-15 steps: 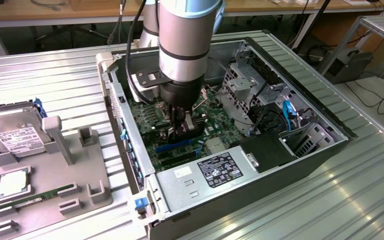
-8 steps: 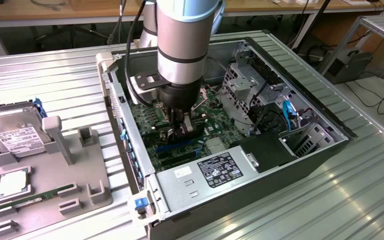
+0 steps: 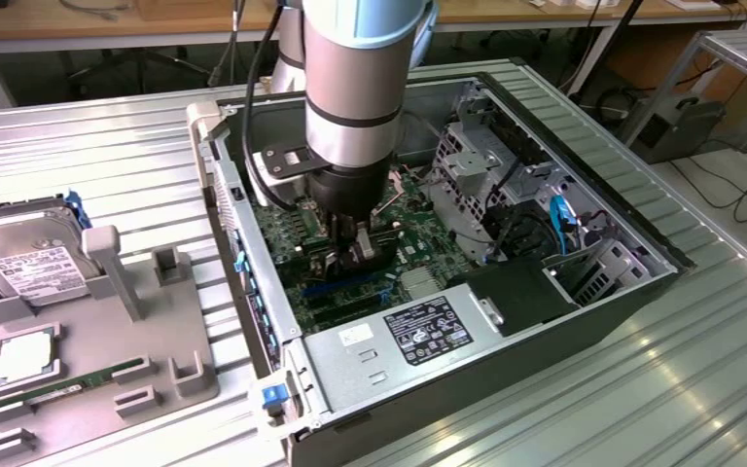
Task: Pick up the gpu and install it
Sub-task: 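Insert the gpu into the slot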
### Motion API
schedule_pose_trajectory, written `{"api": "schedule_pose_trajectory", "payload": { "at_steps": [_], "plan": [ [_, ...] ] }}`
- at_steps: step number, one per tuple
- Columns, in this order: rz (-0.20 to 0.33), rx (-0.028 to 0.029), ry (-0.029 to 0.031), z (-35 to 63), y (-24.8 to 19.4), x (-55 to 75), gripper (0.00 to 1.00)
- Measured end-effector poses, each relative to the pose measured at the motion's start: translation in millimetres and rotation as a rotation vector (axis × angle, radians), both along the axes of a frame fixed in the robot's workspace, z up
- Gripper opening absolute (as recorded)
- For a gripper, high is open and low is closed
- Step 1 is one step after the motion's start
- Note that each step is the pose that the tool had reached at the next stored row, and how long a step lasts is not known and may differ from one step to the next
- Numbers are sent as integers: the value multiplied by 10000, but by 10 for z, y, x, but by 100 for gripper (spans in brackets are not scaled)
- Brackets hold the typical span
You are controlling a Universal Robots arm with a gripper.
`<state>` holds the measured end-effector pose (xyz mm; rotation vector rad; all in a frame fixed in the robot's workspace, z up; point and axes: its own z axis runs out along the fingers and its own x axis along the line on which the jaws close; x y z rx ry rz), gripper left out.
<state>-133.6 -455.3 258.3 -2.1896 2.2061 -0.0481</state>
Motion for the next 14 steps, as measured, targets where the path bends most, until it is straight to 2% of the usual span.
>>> {"api": "schedule_pose_trajectory", "payload": {
  "at_steps": [4,7,14],
  "plan": [
    [1,1,8,-14,0,0,26],
    [1,-2,44,-27,0,0,26],
    [1,1,47,-42,0,1,26]
  ]
}}
